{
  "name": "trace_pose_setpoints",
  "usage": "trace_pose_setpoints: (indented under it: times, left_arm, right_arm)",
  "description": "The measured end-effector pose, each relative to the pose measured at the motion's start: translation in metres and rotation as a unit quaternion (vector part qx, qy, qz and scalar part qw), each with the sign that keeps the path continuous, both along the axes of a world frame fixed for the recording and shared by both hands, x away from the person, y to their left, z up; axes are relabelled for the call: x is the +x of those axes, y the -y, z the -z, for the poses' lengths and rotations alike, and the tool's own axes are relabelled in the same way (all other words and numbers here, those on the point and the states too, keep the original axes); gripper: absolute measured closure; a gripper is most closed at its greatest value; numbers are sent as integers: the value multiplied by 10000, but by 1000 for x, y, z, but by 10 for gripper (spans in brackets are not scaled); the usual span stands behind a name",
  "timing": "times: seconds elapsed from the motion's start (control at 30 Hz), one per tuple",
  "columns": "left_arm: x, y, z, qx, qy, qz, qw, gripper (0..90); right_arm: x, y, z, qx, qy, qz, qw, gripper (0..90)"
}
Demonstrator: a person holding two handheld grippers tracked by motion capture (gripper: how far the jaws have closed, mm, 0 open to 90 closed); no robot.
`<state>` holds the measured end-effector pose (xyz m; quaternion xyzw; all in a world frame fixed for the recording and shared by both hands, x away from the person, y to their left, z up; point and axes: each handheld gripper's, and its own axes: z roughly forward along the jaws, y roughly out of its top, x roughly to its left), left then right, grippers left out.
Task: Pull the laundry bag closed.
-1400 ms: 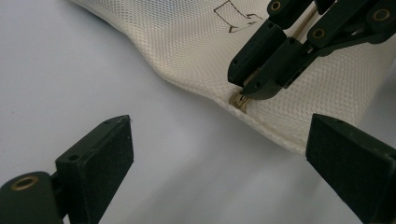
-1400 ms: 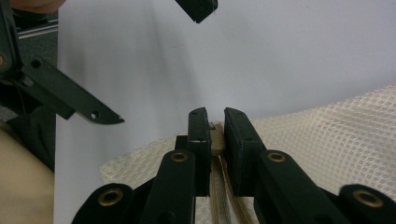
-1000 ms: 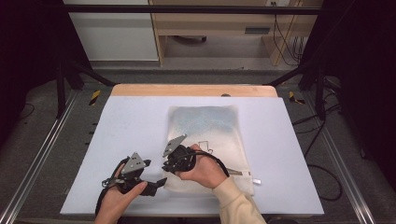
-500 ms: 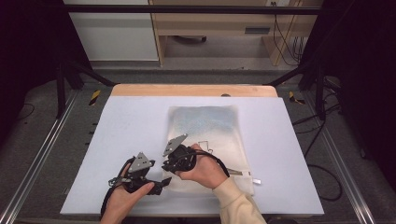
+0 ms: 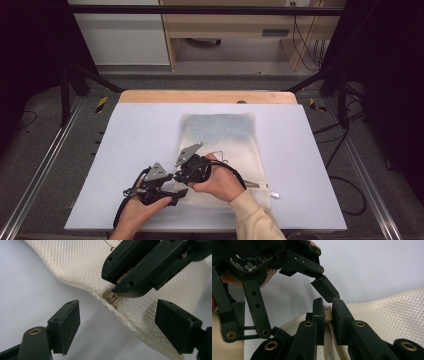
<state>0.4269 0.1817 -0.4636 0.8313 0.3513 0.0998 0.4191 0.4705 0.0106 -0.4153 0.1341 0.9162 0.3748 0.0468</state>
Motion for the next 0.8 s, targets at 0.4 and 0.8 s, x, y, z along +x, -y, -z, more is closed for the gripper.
trace_pose_setpoints:
  times: [0.4, 0.8]
  left_arm:
    - [8, 3, 3, -300, -411, 322, 9982, 360]
    - [14, 2, 9, -662, -682, 526, 9941, 449]
  right_arm:
    - [0, 1, 0, -4, 41, -25, 10000, 817]
    - [0, 1, -1, 15, 12, 3, 10000, 816]
